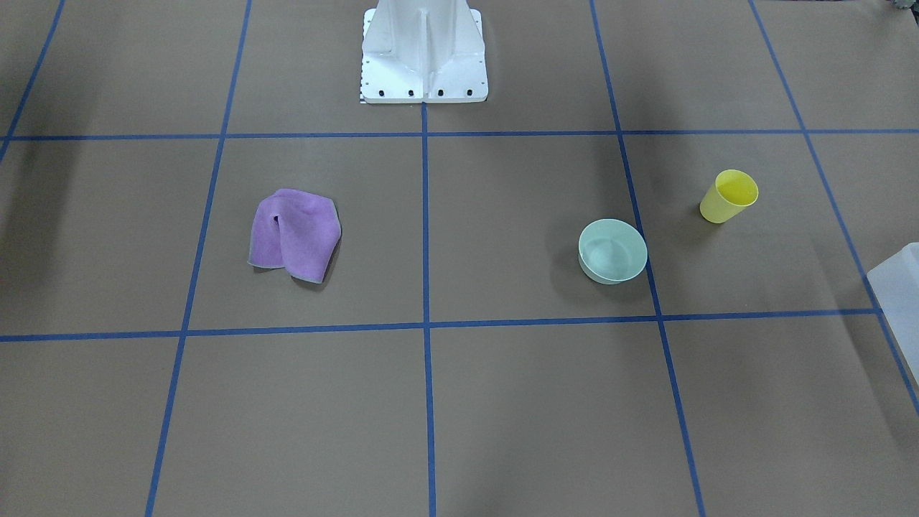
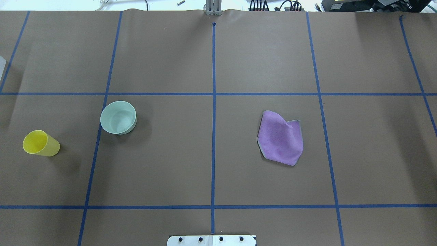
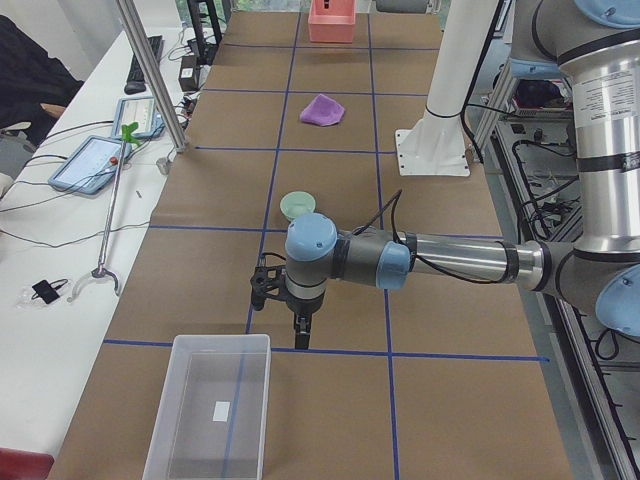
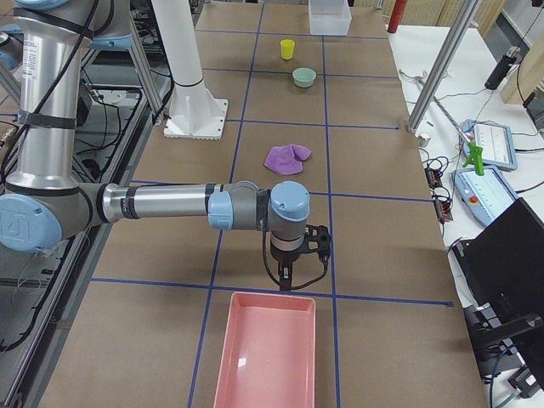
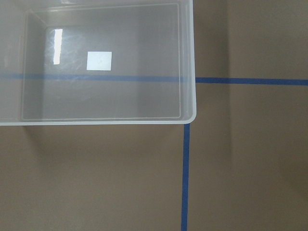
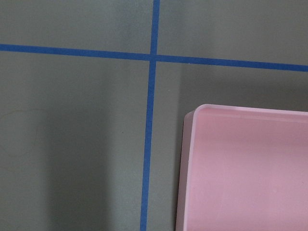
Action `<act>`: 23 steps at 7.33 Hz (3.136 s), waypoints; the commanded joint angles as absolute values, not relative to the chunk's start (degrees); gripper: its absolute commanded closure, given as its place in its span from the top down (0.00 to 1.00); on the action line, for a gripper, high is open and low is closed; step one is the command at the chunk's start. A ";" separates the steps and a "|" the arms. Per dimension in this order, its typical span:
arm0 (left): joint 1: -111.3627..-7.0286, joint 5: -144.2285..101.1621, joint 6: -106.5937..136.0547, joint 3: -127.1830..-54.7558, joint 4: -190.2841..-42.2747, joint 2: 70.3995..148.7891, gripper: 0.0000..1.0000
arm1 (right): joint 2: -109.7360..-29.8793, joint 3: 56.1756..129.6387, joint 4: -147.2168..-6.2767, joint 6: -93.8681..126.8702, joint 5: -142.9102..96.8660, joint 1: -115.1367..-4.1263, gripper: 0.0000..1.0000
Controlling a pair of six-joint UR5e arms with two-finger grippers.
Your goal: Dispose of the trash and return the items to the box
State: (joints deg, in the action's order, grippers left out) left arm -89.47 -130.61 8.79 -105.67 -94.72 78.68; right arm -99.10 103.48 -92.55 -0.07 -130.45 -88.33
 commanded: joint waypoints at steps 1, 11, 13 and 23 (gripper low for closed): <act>-89.47 -130.69 8.79 -105.30 -94.75 78.58 0.99 | -98.79 104.23 -92.46 3.74 -130.78 -88.33 1.00; -89.47 -130.96 9.92 -106.88 -95.10 79.53 0.99 | -99.40 104.85 -92.46 3.78 -130.87 -88.33 1.00; -89.65 -131.04 14.67 -106.43 -95.71 79.20 0.99 | -99.58 104.85 -92.29 3.78 -130.96 -88.24 1.00; -89.74 -135.79 14.85 -107.40 -95.71 78.49 0.99 | -98.97 104.94 -92.11 3.43 -132.01 -88.33 1.00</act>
State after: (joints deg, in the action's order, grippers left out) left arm -89.67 -135.55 14.75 -106.89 -95.76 78.42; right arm -99.50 104.98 -91.97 3.75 -131.92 -88.25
